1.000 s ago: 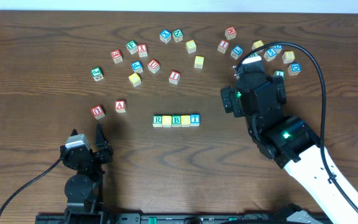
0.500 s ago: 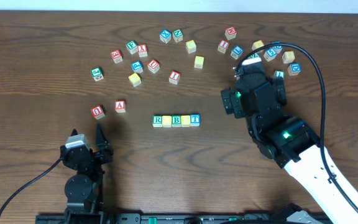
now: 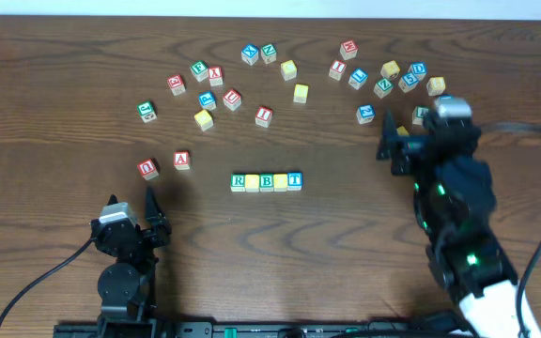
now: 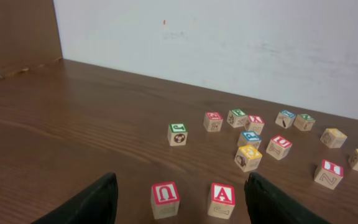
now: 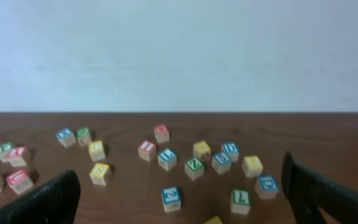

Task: Spell out ROBOT

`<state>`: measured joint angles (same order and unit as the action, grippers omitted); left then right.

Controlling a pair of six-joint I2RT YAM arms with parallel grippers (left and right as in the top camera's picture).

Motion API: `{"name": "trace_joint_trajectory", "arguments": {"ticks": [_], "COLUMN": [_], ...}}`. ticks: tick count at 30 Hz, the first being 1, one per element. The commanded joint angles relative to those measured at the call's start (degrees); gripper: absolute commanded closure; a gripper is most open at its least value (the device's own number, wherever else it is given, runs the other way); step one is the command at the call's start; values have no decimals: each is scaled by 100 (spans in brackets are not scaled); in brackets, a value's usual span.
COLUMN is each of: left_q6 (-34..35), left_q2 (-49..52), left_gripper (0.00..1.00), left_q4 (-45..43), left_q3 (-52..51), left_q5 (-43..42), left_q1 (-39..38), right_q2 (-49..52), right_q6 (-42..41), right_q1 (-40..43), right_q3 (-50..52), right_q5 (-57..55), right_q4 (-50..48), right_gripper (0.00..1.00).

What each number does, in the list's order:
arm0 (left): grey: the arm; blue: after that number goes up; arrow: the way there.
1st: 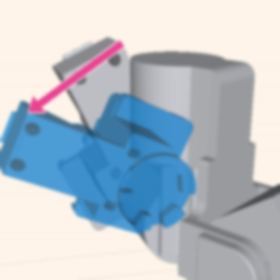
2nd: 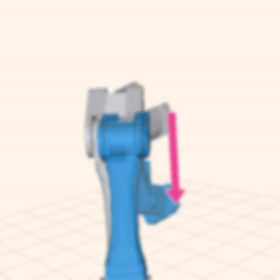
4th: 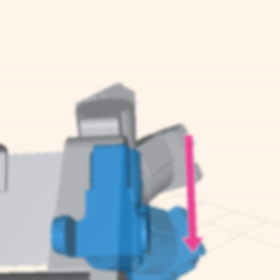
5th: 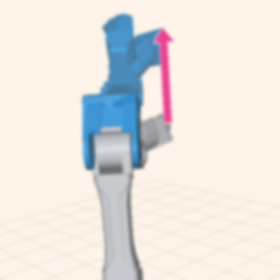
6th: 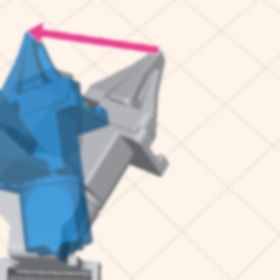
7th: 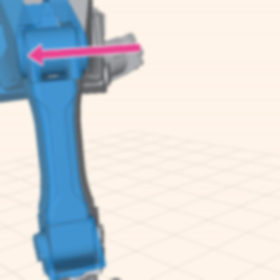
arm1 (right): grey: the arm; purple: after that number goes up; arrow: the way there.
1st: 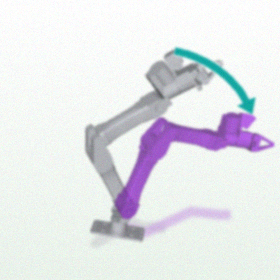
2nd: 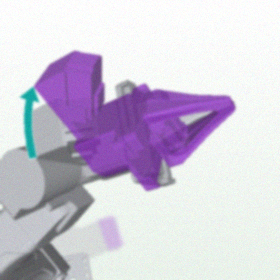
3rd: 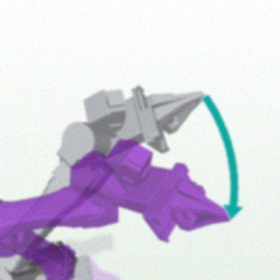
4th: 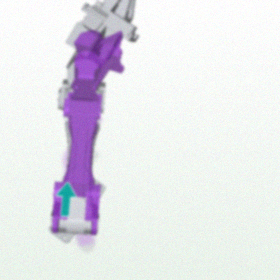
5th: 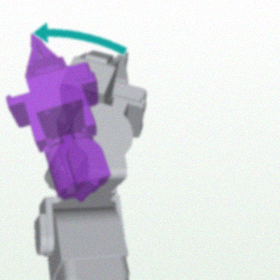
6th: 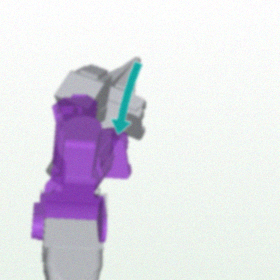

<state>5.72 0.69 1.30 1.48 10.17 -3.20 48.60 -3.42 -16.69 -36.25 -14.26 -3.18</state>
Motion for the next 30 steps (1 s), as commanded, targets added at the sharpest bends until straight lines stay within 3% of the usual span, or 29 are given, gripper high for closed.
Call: {"name": "trace_joint_trajectory", "arguments": {"ticks": [1, 6, 11, 17, 30], "left_q6": [-76, -76, -76, -76, -79], "left_q2": [-9, -9, -9, -9, -9], "left_gripper": [36, 36, 36, 36, 36], "left_q4": [210, 210, 210, 210, 208], "left_q3": [-120, -120, -120, -120, -120], "left_q5": [-11, -11, -11, -11, -11], "left_q1": [24, 24, 24, 24, 24], "right_q2": [-658, -1499, -2312, -2870, -3829], "right_q6": [468, 691, 671, 914, 1075], "right_q1": [330, 592, 848, 1034, 1038], "right_q3": [730, 1661, 2603, 3056, 3593], "right_q5": [824, 984, 1274, 1316, 1226], "right_q4": [-546, -1307, -1451, -1482, -310], "right_gripper": [1, 1, 1, 1, 1]}}
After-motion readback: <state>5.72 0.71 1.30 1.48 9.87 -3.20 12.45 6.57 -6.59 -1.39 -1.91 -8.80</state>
